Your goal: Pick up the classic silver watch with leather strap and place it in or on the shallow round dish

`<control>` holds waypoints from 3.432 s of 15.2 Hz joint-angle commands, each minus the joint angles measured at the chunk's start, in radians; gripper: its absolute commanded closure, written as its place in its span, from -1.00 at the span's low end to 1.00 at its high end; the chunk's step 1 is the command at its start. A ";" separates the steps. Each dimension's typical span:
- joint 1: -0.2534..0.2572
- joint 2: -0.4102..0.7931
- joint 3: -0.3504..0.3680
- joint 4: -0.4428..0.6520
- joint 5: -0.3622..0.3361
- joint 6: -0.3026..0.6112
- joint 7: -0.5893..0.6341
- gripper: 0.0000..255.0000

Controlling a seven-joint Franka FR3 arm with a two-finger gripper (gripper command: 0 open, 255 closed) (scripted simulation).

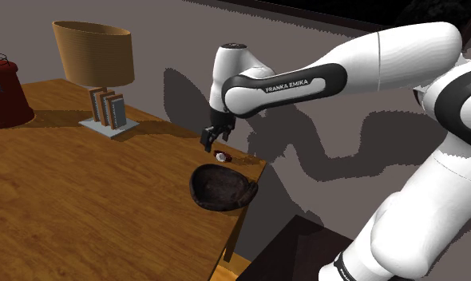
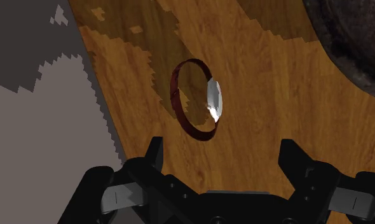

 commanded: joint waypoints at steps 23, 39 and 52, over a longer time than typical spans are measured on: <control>-0.002 0.030 -0.002 -0.028 -0.014 0.057 0.008 1.00; -0.003 -0.028 -0.003 0.124 0.016 -0.148 -0.027 1.00; -0.002 -0.034 -0.002 0.292 0.023 -0.321 -0.044 1.00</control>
